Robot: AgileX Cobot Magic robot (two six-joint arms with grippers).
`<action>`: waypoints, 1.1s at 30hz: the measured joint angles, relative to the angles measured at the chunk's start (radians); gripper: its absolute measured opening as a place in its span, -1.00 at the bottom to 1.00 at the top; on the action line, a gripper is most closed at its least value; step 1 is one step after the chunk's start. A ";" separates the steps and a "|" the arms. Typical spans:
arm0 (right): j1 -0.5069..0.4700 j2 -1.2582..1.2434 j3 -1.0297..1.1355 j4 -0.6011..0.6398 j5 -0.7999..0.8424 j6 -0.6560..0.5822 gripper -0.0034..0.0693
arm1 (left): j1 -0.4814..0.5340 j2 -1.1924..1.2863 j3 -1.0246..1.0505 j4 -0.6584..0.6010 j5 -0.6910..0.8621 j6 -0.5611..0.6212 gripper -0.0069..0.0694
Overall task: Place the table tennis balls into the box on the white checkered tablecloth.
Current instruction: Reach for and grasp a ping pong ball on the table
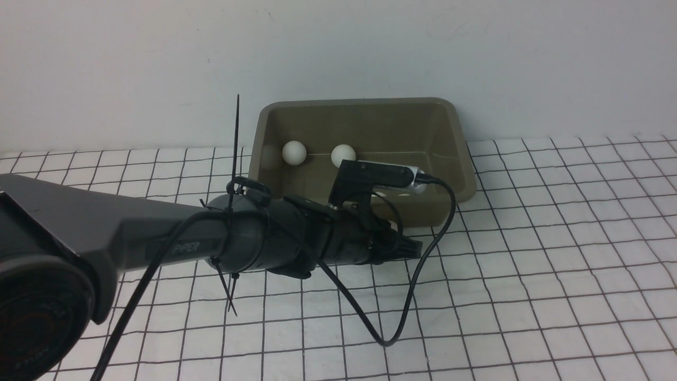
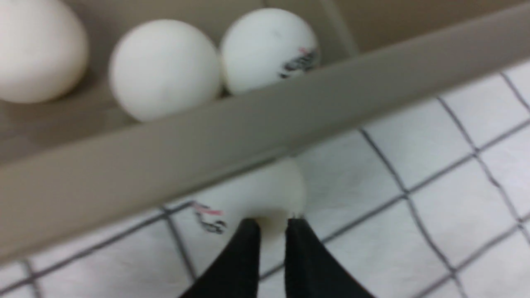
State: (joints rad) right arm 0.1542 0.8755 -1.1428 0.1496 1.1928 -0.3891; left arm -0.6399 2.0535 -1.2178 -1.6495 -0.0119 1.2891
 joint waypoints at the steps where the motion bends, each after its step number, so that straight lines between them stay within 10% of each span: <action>1: 0.000 0.000 0.000 0.000 0.000 0.000 0.39 | 0.000 0.000 0.000 0.000 0.005 0.000 -0.64; 10: 0.000 0.000 0.000 0.000 0.000 0.000 0.39 | 0.000 0.000 0.000 -0.012 0.117 0.000 0.40; 33: 0.000 0.000 0.000 0.001 0.000 0.000 0.39 | -0.008 0.000 0.000 -0.082 0.127 0.000 0.55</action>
State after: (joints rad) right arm 0.1542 0.8755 -1.1428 0.1509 1.1928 -0.3891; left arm -0.6476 2.0535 -1.2178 -1.7315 0.1151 1.2890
